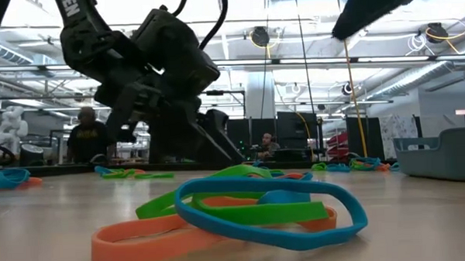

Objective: Sort rubber bands into baskets
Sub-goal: Put the orange rubber band into the orange bin

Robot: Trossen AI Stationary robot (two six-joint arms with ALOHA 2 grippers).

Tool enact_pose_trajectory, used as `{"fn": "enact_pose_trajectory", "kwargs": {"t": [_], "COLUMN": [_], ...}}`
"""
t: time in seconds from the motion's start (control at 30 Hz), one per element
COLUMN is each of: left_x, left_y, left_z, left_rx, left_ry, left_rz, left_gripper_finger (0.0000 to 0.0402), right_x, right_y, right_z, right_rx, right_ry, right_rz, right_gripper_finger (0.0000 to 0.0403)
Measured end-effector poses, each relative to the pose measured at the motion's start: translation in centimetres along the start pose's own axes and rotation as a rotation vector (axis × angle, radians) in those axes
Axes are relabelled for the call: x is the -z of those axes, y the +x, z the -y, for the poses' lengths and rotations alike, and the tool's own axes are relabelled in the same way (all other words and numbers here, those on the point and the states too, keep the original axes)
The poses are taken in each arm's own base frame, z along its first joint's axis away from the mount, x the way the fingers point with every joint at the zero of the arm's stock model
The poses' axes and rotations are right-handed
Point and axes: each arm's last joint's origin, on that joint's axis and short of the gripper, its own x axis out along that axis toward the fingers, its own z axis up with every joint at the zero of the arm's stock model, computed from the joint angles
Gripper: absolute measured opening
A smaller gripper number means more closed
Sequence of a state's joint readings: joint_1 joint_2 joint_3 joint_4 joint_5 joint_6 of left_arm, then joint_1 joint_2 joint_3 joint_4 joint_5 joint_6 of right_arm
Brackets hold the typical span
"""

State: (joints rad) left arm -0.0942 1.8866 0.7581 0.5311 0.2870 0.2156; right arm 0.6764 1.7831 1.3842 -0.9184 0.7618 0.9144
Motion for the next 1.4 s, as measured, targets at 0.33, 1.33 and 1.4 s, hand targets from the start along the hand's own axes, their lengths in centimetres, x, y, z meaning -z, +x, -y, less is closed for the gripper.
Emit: {"fn": "enact_pose_trajectory", "kwargs": {"t": [0.33, 1.33, 1.4], "left_x": [0.3, 0.9, 0.9], "left_y": [0.2, 1.1, 1.1], "left_z": [0.0, -0.5, -0.5], "left_rx": [-0.045, -0.091, -0.09], "left_ry": [-0.013, -0.068, -0.068], "left_rz": [-0.031, -0.08, -0.08], "left_gripper_finger": [0.0171, 0.0123, 0.0109], "right_x": [-0.8, -2.4, -2.4], "right_y": [5.7, 7.6, 7.6], "right_z": [-1.2, -0.8, -0.8], "right_rx": [-0.007, -0.152, -0.152], "right_ry": [-0.044, -0.14, -0.14], "right_rz": [-0.049, -0.095, -0.095], "right_gripper_finger": [0.0089, 0.0089, 0.0089]}}
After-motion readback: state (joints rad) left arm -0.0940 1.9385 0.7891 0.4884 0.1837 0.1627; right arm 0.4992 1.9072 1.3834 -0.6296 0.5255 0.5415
